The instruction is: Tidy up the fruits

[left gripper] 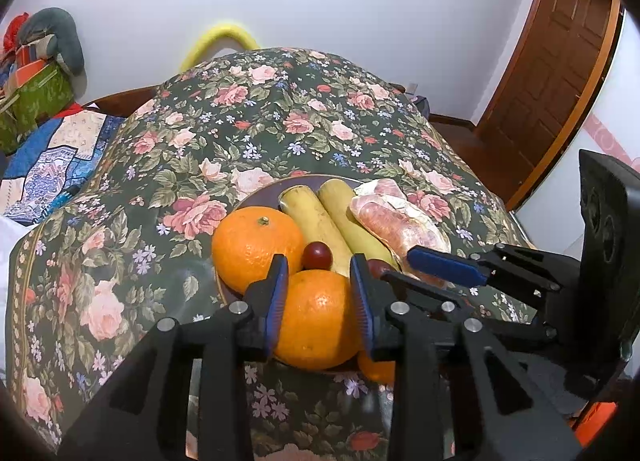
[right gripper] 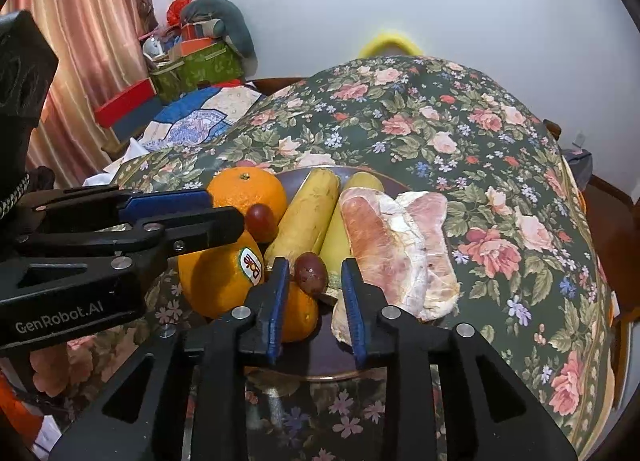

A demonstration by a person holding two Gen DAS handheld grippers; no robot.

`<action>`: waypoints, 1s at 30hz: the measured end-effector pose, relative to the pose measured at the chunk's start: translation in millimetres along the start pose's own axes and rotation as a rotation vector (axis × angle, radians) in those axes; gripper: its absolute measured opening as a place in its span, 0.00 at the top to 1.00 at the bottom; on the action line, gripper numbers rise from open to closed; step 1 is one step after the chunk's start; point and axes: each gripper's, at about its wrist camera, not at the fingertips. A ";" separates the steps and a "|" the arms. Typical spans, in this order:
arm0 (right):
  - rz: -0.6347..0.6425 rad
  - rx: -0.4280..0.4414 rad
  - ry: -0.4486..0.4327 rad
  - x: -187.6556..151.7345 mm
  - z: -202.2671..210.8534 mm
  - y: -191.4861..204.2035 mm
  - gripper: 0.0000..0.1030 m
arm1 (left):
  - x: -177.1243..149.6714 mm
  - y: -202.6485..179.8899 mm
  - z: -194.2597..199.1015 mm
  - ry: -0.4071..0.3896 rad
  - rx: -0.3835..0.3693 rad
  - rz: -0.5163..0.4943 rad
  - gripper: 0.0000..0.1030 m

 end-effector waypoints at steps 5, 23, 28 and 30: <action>-0.023 -0.007 -0.041 0.7 23.9 -3.0 0.76 | -1.6 -4.1 33.0 -0.059 -0.004 0.006 0.69; -0.042 -0.194 -0.477 3.8 250.9 54.4 0.41 | -40.9 -64.6 265.9 -0.483 -0.089 -0.080 0.43; -0.032 -0.254 -0.559 -8.0 292.3 80.8 0.20 | -65.3 -73.3 315.0 -0.590 -0.080 -0.096 0.28; -0.031 -0.274 -0.580 -11.6 300.6 88.8 0.18 | -73.0 -74.1 327.2 -0.614 -0.081 -0.095 0.19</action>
Point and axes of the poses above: each gripper's, at about its wrist camera, not at the fingertips, and z roughly against the way its jaws point, y to its left, x to its top, and after that the axes turned 11 degrees about z, right-handed
